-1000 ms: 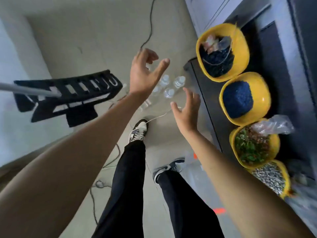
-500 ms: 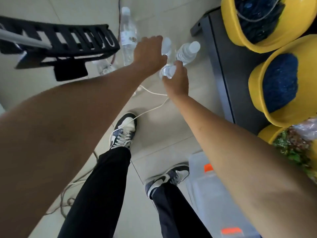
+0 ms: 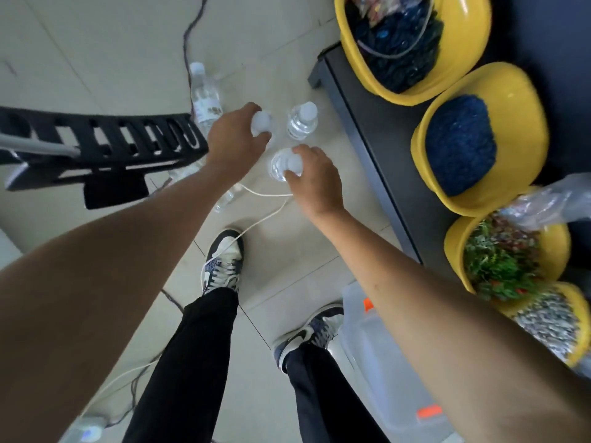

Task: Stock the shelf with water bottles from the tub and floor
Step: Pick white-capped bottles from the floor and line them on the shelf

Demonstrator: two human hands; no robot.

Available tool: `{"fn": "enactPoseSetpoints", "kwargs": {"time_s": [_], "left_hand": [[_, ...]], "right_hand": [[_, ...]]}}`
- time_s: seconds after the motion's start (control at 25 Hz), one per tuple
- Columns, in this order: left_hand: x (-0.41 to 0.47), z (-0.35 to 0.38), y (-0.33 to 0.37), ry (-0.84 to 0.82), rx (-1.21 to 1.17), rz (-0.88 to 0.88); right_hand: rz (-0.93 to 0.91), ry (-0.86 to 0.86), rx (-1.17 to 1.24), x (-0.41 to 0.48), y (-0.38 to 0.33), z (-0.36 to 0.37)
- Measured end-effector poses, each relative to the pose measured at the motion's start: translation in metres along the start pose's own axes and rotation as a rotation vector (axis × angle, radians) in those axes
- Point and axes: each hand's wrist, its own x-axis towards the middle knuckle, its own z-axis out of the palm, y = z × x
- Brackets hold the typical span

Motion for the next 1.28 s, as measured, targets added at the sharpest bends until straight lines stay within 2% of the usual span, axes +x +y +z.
{"fn": "enactPoseSetpoints", "kwargs": {"time_s": [0.28,0.44,0.64,0.8,0.92,1.08,1.28], "left_hand": [[-0.058,-0.122,0.106,0.018,-0.055,0.054],[-0.105,-0.211,0.188,0.131,-0.115,0.114],[-0.183,-0.334,0.311,0.337,-0.339,0.136],[-0.242,-0.405,0.406,0.487,-0.452,0.286],[-0.282,-0.451,0.475,0.524,-0.561,0.377],[-0.303,-0.498,0.549,0.512,-0.7,0.503],[-0.298,-0.539,0.641,0.471,-0.695,0.756]], "right_hand": [[-0.038,0.051,-0.044,-0.057,-0.058,-0.137],[-0.082,0.098,-0.012,-0.094,-0.116,-0.248],[-0.169,0.159,-0.031,-0.173,-0.185,-0.412],[-0.201,0.287,-0.111,-0.246,-0.223,-0.53],[-0.277,0.441,-0.071,-0.296,-0.243,-0.607],[-0.334,0.557,0.035,-0.338,-0.258,-0.7],[-0.295,0.607,0.208,-0.346,-0.248,-0.802]]}}
